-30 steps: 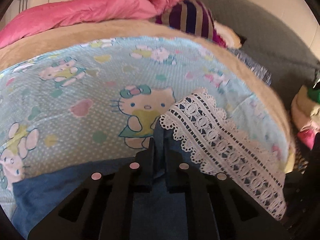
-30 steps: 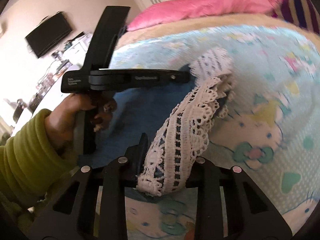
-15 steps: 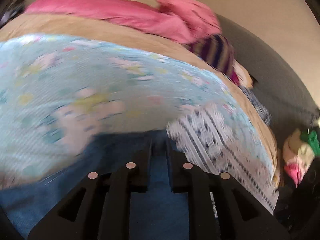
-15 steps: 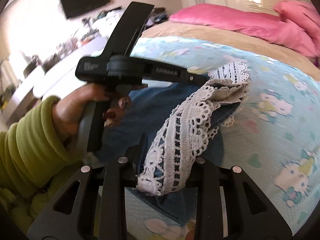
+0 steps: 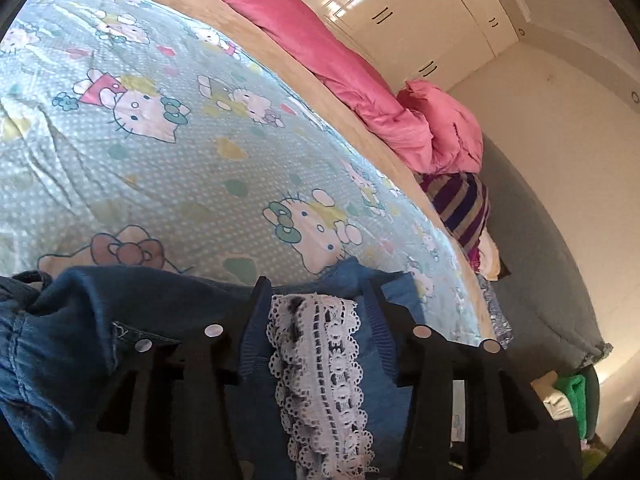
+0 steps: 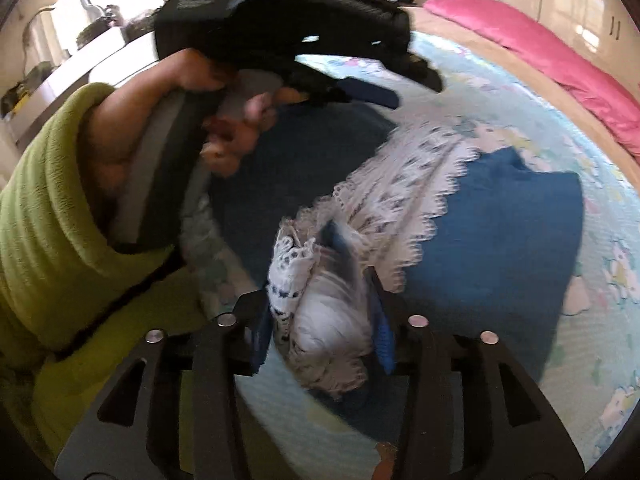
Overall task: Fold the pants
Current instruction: 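Lift the lace hem and fold it over toward the waistband with the right tool, then open the right tool and lay the folded leg flat on the pants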
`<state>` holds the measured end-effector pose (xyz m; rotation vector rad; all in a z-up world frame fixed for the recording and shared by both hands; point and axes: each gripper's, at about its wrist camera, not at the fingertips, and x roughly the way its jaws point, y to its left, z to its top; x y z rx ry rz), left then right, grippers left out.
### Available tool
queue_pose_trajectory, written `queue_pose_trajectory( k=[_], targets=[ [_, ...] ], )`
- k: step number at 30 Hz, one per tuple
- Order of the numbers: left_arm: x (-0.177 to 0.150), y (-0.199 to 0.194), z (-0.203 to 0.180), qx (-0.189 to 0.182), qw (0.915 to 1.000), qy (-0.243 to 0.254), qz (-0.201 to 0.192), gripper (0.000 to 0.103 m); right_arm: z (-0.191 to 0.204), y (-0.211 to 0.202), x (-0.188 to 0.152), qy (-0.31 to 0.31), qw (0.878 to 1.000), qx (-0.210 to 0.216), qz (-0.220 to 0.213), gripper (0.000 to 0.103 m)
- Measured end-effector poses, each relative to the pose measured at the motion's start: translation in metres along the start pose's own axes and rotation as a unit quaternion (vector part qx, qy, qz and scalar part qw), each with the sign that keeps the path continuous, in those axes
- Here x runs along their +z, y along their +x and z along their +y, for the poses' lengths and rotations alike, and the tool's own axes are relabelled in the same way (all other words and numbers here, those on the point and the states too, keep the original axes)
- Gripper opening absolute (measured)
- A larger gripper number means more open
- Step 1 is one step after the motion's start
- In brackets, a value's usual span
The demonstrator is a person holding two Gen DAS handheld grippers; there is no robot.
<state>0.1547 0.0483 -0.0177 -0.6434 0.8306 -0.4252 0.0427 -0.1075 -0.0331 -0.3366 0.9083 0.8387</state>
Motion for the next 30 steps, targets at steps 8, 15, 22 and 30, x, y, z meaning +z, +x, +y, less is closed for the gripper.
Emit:
queue_pose_trajectory(
  k=[8,15,22,30],
  targets=[
    [-0.004,0.005,0.008,0.015,0.9998,-0.007,0.012,0.056,-0.02,-0.044,0.005,0.02,0.998,-0.016,-0.054,0.061],
    [-0.011,0.015,0.009,0.029,0.9985,-0.004,0.045,0.056,-0.107,-0.061,0.013,0.121,0.987,-0.079,-0.076,0.061],
    [-0.02,0.029,0.001,0.038,0.9975,0.008,0.059,0.056,-0.169,-0.041,0.027,0.198,0.975,-0.08,-0.054,0.061],
    [-0.023,0.034,0.004,0.021,0.9981,-0.01,0.057,0.055,-0.209,-0.001,0.027,0.26,0.965,-0.017,-0.021,0.063]
  ],
)
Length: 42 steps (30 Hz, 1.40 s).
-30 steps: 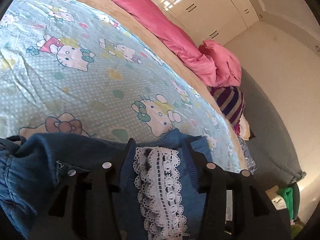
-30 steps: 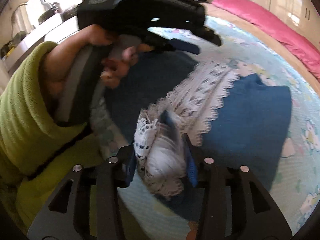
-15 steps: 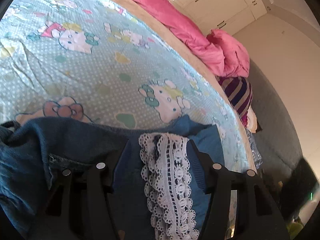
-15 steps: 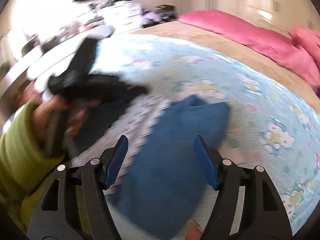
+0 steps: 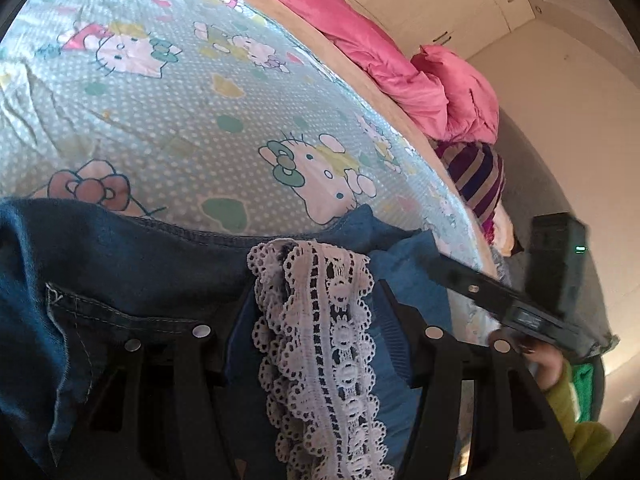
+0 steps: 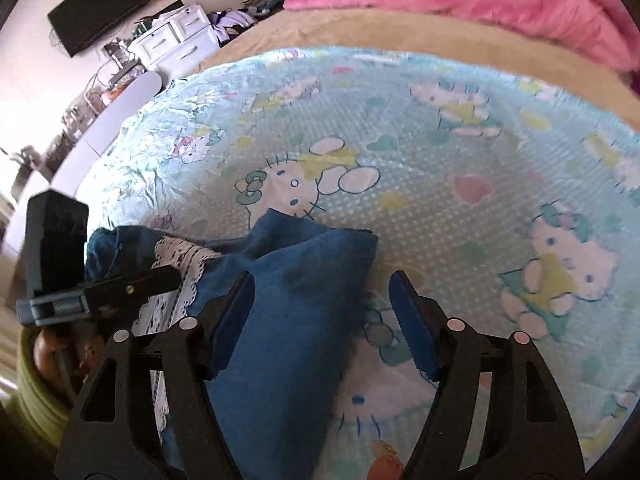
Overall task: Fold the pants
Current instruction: 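Open the right tool and lay the folded leg flat on the pants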
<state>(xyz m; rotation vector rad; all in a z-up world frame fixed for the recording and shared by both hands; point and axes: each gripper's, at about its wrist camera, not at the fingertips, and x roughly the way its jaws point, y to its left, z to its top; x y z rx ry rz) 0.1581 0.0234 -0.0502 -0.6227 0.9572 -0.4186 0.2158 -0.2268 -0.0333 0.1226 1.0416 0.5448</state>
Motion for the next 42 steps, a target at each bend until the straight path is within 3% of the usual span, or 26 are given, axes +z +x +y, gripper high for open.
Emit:
queue_pose_trajectory(
  k=[1,3,4,6,7,11,16,19,23,28,34,42],
  targets=[
    [0.0,0.0,0.0,-0.002,1.0,-0.004,-0.002,0.053,-0.004,0.004,0.0,0.011,1.0,0.014,0.004,0.063],
    [-0.001,0.0,0.0,0.005,1.0,-0.007,-0.006,0.034,-0.012,0.009,-0.001,0.029,0.999,0.041,0.011,0.062],
    [-0.002,0.001,0.001,0.007,0.9999,-0.008,-0.005,0.027,-0.013,0.011,-0.002,0.026,0.998,0.051,0.015,0.045],
    [-0.002,0.002,0.0,0.006,0.9999,-0.009,-0.004,0.024,-0.012,0.009,-0.004,0.016,0.998,0.067,0.01,0.017],
    [-0.001,0.002,-0.003,0.006,1.0,-0.004,-0.005,0.019,-0.013,0.006,-0.005,0.014,0.997,0.071,0.004,0.01],
    [0.005,0.002,-0.022,-0.008,0.9997,0.015,-0.016,0.017,-0.016,-0.006,-0.004,-0.001,0.997,0.069,-0.021,0.005],
    [0.015,0.015,-0.027,0.009,0.9997,0.016,-0.018,0.017,-0.027,0.007,-0.002,0.008,0.998,0.055,-0.015,0.005],
    [0.015,0.025,-0.014,0.028,0.9996,0.005,-0.006,0.021,-0.028,0.018,-0.004,0.004,0.999,0.04,-0.009,0.007],
    [0.014,0.023,-0.006,0.017,0.9998,-0.005,-0.006,0.021,-0.028,0.018,-0.006,0.006,0.999,0.037,-0.015,0.01],
    [0.009,0.014,-0.004,0.021,0.9997,0.003,-0.014,0.024,-0.025,-0.002,-0.007,0.01,0.999,0.005,-0.043,0.045],
    [0.008,-0.001,-0.013,0.058,0.9968,0.037,-0.04,0.049,-0.017,-0.031,-0.017,0.004,0.998,0.011,-0.065,0.063],
    [0.005,-0.029,-0.03,0.089,0.9902,0.079,-0.072,0.067,-0.001,-0.055,-0.035,-0.014,0.997,0.01,-0.079,0.074]
  ],
)
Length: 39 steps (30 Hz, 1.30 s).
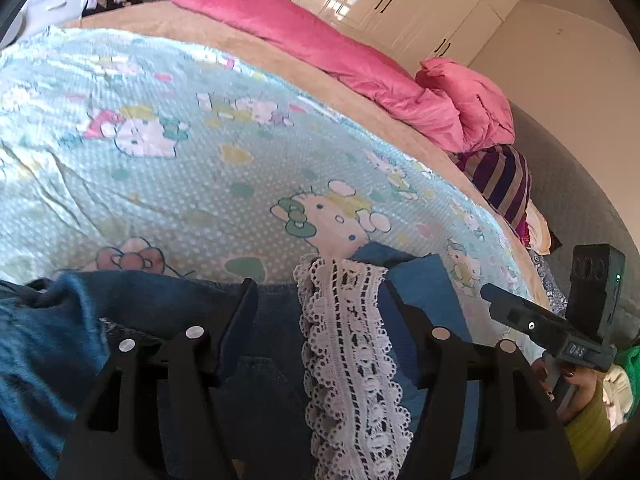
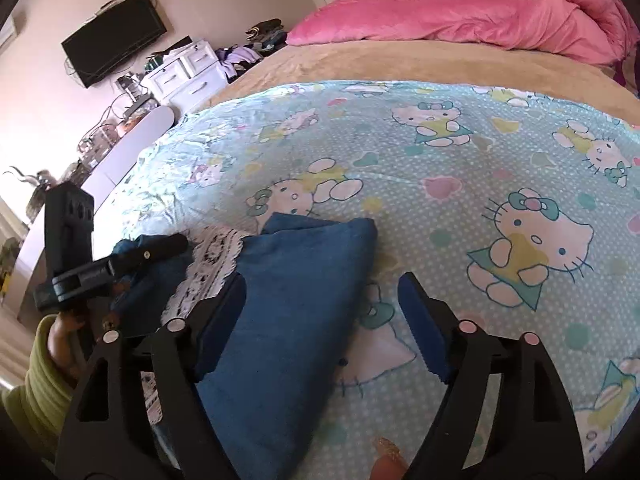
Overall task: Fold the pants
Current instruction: 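Open the right tool and lay the folded leg flat on the pants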
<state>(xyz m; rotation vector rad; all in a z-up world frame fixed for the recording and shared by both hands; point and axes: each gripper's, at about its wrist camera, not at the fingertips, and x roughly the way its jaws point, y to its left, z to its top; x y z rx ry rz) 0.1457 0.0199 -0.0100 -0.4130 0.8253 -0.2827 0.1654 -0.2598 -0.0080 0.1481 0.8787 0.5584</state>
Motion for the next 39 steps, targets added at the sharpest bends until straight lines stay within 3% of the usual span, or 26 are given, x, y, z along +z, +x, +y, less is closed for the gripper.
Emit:
queue_pose_trajectory(
  k=[2,7,14,16,31,39],
  targets=[
    [0.0,-0.01,-0.002,0.005,0.9999,0.007,-0.008,0.079,0.004,-0.005,-0.001,-0.006,1.0,-0.004,-0.003,0.078],
    [-0.001,-0.026,-0.007,0.009,0.9997,0.013,-0.018,0.086,0.012,-0.014,-0.001,-0.012,1.0,-0.006,-0.011,0.081],
    [-0.005,-0.042,-0.012,0.014,0.9996,0.012,-0.023,0.087,0.023,-0.028,-0.003,-0.02,1.0,-0.006,-0.022,0.086],
    [-0.007,-0.048,-0.014,0.018,0.9994,0.013,-0.025,0.096,0.026,-0.033,-0.004,-0.022,0.999,-0.004,-0.025,0.087],
    [-0.038,-0.09,-0.017,0.033,0.9992,0.017,-0.012,0.096,0.046,-0.06,-0.026,-0.062,0.998,-0.017,-0.021,0.089],
    [-0.061,-0.096,-0.022,0.034,0.9992,0.019,0.011,0.096,0.051,-0.056,-0.052,-0.069,0.997,-0.014,0.007,0.089]
  ],
)
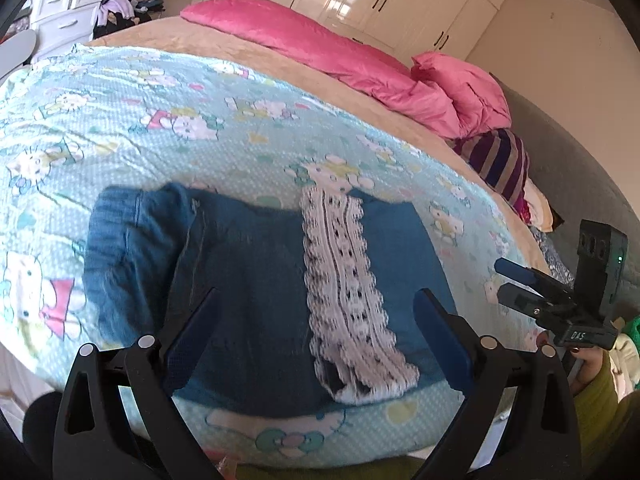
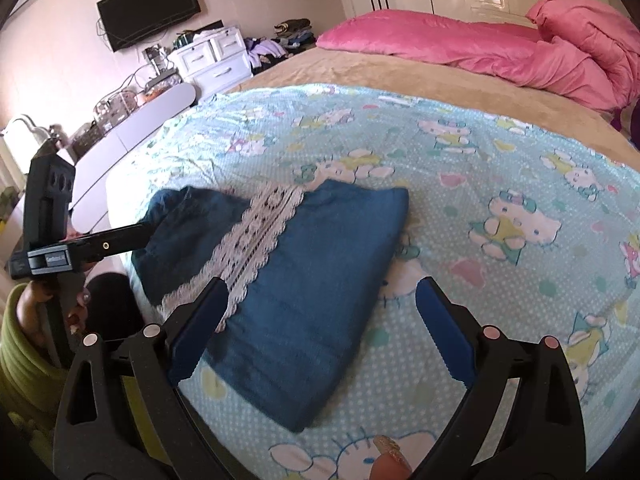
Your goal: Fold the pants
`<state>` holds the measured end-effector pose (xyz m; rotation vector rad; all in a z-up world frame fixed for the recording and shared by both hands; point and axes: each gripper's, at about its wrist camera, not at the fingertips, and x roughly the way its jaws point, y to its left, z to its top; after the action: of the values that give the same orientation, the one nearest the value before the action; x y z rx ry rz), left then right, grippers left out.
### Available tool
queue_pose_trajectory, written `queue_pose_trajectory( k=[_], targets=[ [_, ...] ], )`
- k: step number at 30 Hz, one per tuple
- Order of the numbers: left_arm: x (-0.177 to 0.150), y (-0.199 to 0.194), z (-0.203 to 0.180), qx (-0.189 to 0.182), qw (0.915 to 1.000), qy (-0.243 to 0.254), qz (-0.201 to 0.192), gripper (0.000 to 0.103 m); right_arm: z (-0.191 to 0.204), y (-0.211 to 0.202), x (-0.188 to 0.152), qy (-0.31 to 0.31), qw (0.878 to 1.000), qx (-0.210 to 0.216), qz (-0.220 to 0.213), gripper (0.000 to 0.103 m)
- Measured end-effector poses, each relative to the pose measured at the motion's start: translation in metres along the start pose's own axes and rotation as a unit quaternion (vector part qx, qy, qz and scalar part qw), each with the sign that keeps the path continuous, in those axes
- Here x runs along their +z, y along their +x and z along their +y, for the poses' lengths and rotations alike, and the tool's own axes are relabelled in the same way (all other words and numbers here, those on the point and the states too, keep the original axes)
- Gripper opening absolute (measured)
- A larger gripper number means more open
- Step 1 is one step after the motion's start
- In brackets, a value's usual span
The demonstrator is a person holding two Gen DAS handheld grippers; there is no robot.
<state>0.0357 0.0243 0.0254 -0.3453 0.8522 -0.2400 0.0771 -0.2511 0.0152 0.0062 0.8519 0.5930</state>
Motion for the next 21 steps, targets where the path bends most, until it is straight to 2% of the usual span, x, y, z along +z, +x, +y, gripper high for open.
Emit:
queue_pose_trajectory(
  k=[4,8,11,15,18,20,21],
  targets=[
    [-0.016,0.003,-0.001,-0.015,0.9996,-0.008,0.023,0.094,-0.001,0.006,-0.014,0.002,1.0,0.002,0.016,0.089],
    [-0.032,0.017,-0.002,-0.041,0.9972,-0.022,0.059,0.076,-0.001,0.017,-0.029,0.01,0.999,0.008,0.042,0.089],
    [-0.043,0.03,-0.001,-0.045,0.9948,-0.035,0.085,0.075,-0.001,0.027,-0.036,0.013,0.998,0.012,0.06,0.089],
    [-0.045,0.037,0.0,-0.038,0.9943,-0.045,0.089,0.076,-0.006,0.037,-0.045,0.028,0.997,0.014,0.073,0.089],
    [-0.046,0.043,-0.005,-0.029,0.9947,-0.042,0.089,0.073,-0.003,0.038,-0.048,0.014,0.997,0.01,0.071,0.089],
    [-0.047,0.049,-0.01,-0.019,0.9951,-0.034,0.091,0.046,-0.001,0.039,-0.05,0.006,0.997,0.01,0.073,0.089],
    [-0.047,0.052,-0.012,-0.018,0.995,-0.033,0.092,0.04,0.001,0.04,-0.05,0.001,0.997,0.013,0.074,0.086]
  ],
)
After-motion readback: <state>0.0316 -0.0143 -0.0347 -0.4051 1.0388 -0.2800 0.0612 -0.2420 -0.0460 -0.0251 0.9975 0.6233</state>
